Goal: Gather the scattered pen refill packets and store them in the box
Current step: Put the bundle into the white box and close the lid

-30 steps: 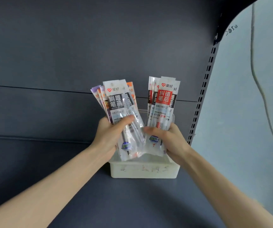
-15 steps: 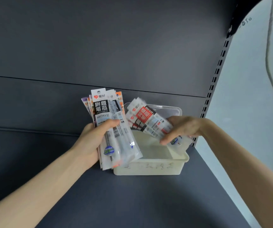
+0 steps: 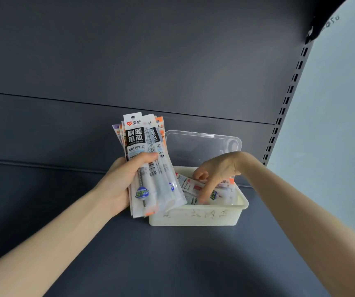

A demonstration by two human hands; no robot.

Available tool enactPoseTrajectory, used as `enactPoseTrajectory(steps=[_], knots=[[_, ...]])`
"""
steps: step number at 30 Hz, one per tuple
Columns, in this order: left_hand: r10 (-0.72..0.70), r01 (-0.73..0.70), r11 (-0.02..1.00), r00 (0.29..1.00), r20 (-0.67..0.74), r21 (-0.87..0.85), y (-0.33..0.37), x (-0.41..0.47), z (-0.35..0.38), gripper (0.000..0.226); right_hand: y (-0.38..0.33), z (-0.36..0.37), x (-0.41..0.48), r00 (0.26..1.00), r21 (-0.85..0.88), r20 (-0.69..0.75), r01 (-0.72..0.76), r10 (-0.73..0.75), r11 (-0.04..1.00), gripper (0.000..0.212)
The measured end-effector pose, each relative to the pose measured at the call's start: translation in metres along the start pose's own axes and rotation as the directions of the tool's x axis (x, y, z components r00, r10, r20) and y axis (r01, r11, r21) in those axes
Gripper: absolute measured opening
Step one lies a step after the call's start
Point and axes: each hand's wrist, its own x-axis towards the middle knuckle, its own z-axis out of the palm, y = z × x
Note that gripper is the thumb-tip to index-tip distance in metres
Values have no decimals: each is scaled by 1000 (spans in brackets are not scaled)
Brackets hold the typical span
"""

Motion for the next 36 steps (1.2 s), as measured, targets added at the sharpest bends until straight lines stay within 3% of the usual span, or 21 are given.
enactPoseTrajectory(steps=[3, 5, 7, 9, 11, 13, 14, 18, 20, 23, 27, 31, 33, 36], knots=[[-1, 1, 1000, 1000, 1, 2, -1, 0, 1, 14, 5, 8, -4, 985, 124, -151, 100, -81, 987, 55], [6, -6, 1000, 1000, 6, 8, -1, 0, 2, 14, 7, 17, -6, 968, 192, -214, 176, -133, 966, 40], [13, -13, 1000, 1000, 9, 10, -1, 0, 3, 14, 8, 27, -6, 964, 151, -212, 191, -157, 970, 24], [23, -23, 1000, 1000, 10, 0, -1, -1, 5, 16, 8, 34, -8, 941, 135, -290, 220, -174, 966, 34], [33, -33, 999, 999, 16, -27, 0, -2, 9, 17, 5, 35, -15, 845, 274, -509, 342, -166, 899, 44], [41, -39, 997, 999, 31, -74, 1, -2, 16, 19, -1, 36, -28, 761, 420, -629, 507, -161, 753, 44], [45, -41, 994, 998, 43, -98, 1, -2, 20, 22, -5, 37, -33, 760, 458, -624, 544, -182, 703, 45], [36, -19, 986, 994, 99, -168, 1, -1, 41, 36, -18, 43, -48, 795, 472, -532, 564, -291, 678, 41], [22, 3, 985, 989, 143, -172, -3, -2, 50, 40, -19, 43, -49, 784, 518, -542, 595, -302, 615, 28], [8, 26, 985, 980, 199, -171, -10, -1, 56, 49, -15, 45, -44, 779, 546, -561, 601, -278, 583, 34], [17, -3, 999, 964, 264, -51, -14, 0, 52, 54, 3, 35, -42, 821, 519, -516, 527, -244, 673, 39], [131, -123, 985, 990, 61, -117, -1, 4, 28, 61, 17, 14, -51, 901, 428, -381, 372, -209, 824, 42], [212, -212, 977, 977, -30, 7, 2, 5, 13, 77, 19, 7, -51, 937, 343, -302, 281, -178, 896, 45], [296, -275, 823, 954, 38, 496, -10, 1, 6, 74, 15, 2, -46, 977, 208, -180, 155, -118, 966, 39]])
